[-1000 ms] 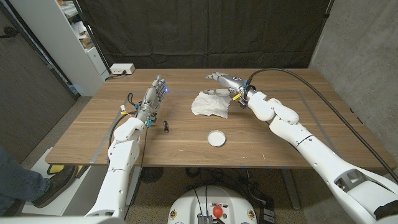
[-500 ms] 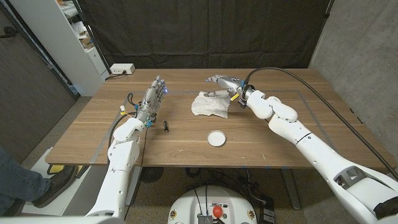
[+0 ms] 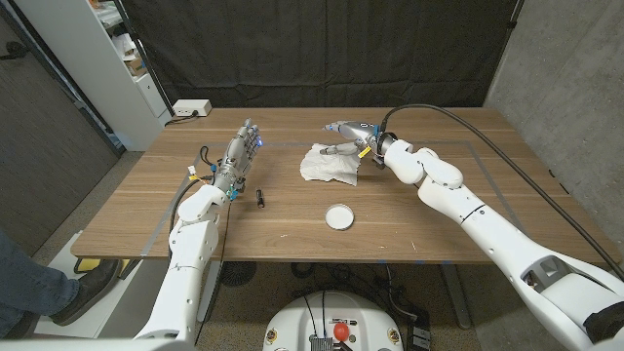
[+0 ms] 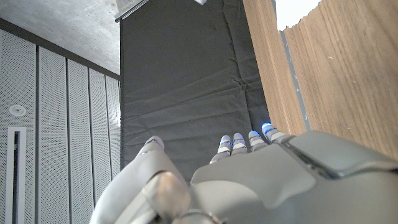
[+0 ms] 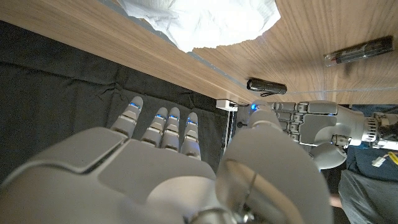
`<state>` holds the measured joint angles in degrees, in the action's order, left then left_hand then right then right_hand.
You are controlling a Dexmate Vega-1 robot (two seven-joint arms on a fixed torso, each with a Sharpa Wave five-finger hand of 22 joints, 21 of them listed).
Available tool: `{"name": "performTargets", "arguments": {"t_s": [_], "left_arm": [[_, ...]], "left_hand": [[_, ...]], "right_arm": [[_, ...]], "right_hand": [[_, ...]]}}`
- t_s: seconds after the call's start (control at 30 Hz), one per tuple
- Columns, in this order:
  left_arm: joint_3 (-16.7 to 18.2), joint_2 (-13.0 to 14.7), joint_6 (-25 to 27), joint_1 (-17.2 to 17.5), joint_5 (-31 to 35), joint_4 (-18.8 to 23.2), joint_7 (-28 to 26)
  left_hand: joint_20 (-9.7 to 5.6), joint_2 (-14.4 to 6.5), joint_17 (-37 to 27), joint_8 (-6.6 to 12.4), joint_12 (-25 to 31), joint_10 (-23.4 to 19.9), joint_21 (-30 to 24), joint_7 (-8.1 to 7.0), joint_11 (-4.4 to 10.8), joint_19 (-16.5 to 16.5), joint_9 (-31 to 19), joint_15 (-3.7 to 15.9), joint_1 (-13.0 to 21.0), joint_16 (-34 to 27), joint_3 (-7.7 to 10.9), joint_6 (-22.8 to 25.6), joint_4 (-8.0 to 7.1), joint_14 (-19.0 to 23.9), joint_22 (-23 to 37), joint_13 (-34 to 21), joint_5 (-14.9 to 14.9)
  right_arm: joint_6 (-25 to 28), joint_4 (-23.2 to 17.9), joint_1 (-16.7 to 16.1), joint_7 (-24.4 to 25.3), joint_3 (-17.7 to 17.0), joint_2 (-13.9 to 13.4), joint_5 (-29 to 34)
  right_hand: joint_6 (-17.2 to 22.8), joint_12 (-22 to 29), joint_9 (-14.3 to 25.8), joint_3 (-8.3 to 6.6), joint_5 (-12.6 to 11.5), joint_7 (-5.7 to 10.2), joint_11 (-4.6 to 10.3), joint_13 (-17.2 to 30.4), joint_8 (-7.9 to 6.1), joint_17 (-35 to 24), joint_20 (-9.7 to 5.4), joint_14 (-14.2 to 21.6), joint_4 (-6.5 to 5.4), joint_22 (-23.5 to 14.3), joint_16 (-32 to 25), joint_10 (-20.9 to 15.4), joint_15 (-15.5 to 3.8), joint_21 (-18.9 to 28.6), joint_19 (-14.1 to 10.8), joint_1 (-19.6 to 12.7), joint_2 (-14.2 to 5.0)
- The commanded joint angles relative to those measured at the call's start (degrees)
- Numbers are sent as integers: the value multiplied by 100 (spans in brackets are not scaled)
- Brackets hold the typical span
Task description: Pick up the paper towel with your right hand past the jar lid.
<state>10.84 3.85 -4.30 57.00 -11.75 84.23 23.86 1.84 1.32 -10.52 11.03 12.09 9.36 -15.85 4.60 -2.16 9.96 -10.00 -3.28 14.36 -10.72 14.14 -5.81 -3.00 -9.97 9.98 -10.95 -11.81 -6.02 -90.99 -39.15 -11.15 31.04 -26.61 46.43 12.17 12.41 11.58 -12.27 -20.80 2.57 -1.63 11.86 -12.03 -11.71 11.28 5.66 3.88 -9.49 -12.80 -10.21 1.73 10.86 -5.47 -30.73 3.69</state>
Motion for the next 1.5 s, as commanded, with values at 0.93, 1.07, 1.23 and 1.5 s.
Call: {"name": "performTargets", "arguments": {"t_s": [0.93, 1.07, 1.23, 1.5], "left_arm": [[56, 45, 25, -22, -13, -73, 81], [68, 39, 19, -19, -16, -73, 71], [76, 39, 16, -29, -15, -80, 61], [64, 42, 34, -51, -1, -104, 60]], "left_hand": [[60, -53, -14, 4, -12, 51, 89, -2, -37, 790, -22, -9, 1, -18, -4, 68, 59, -315, 38, -7, 40], [79, -54, -14, 2, -13, 54, 91, -2, -47, 776, -22, -11, -1, -18, -6, 69, 61, -316, 39, -7, 41], [94, -56, -14, 4, -13, 55, 95, -3, -41, 765, -22, -10, -2, -21, -8, 79, 63, -312, 39, -7, 42], [102, -59, -14, -1, -10, 48, 103, -1, -38, 747, -23, -20, -6, -25, -14, 80, 68, -304, 41, -7, 44]], "right_arm": [[964, 153, 407, -993, 550, 172, 529], [995, 217, 470, -1038, 596, 189, 553], [1077, 284, 539, -1136, 653, 207, 597], [1218, 354, 629, -1336, 735, 210, 667]], "right_hand": [[-453, -155, 14, -21, -190, 121, -87, 11, 127, 9, 85, -13, 229, -24, 32, 453, 339, 47, -324, -388, 64], [-520, -157, 13, -19, -205, 136, -97, 10, 139, 8, 87, -13, 243, -25, 34, 490, 367, 44, -343, -412, 72], [-573, -159, 11, -17, -218, 136, -117, 9, 145, 8, 87, 36, 253, -26, 16, 524, 386, 44, -362, -431, 77], [-566, -160, 10, -12, -236, 149, -128, 7, 124, 8, 94, -5, 266, -27, 36, 565, 445, 36, -371, -456, 87]]}}
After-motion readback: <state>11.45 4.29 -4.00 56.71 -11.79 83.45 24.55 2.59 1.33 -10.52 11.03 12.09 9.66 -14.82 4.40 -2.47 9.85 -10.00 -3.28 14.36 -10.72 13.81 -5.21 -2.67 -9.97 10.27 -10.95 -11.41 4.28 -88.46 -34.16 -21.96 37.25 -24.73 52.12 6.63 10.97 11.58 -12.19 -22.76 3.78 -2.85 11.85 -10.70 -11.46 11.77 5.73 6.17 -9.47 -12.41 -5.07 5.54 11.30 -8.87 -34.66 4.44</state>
